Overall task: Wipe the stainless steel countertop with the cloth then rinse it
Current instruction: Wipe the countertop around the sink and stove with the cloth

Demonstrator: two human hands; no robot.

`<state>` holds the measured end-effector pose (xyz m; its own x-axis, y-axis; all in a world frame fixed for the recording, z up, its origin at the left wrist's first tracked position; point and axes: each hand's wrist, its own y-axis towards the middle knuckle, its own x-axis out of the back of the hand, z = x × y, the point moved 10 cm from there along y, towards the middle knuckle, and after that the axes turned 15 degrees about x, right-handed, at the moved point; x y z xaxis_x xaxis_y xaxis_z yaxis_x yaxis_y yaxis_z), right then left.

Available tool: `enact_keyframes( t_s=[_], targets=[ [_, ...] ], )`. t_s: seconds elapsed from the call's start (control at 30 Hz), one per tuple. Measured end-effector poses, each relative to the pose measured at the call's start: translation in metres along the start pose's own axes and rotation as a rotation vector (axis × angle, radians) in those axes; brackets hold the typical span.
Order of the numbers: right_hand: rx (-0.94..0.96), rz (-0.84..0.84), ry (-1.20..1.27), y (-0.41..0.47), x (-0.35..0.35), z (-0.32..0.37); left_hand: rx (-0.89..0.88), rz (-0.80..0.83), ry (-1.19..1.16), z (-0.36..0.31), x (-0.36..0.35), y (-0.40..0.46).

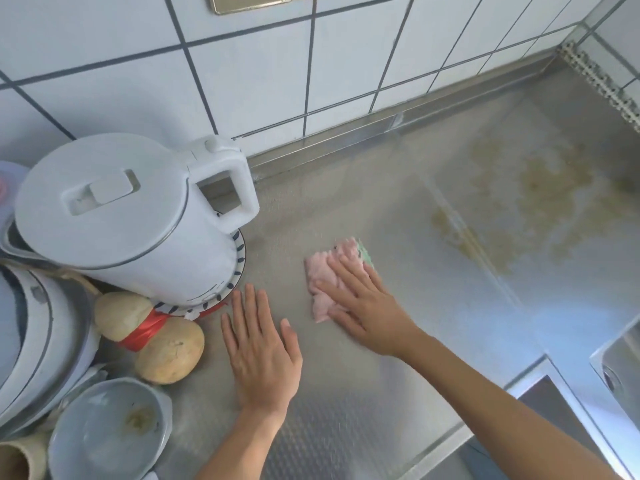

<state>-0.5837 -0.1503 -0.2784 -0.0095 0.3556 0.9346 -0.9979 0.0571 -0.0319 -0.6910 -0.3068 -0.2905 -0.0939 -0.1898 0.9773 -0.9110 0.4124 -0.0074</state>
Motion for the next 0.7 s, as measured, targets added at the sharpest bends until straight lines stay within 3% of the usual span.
enact_keyframes(
  t_s=[0.07,0.13,0.3,0.37,0.47,0.6,0.7],
  targets=[
    [-0.06,0.021,-0.028,-0.046,0.011,-0.029,-0.001,-0.002,-0.004,-0.002,0.0,0.001],
    [-0.256,-0.004,0.001,-0.071,0.025,-0.07,-0.004,-0.003,-0.006,-0.001,0.001,0.002],
    [-0.737,-0.178,0.126,-0.018,0.041,-0.123,-0.01,-0.024,0.004,0.006,0.002,-0.006],
    [-0.685,-0.156,0.137,0.035,0.038,-0.107,-0.002,-0.019,-0.009,0.001,0.001,-0.003],
    [-0.389,-0.098,0.138,0.066,0.016,-0.039,-0.002,-0.028,-0.009,0.001,0.001,0.0],
    [-0.23,-0.051,0.075,-0.013,-0.01,0.024,-0.008,-0.015,-0.01,0.0,0.004,-0.002],
    [-0.222,0.012,0.002,-0.1,-0.01,0.022,0.0,-0.01,-0.015,-0.001,0.007,-0.002]
  ],
)
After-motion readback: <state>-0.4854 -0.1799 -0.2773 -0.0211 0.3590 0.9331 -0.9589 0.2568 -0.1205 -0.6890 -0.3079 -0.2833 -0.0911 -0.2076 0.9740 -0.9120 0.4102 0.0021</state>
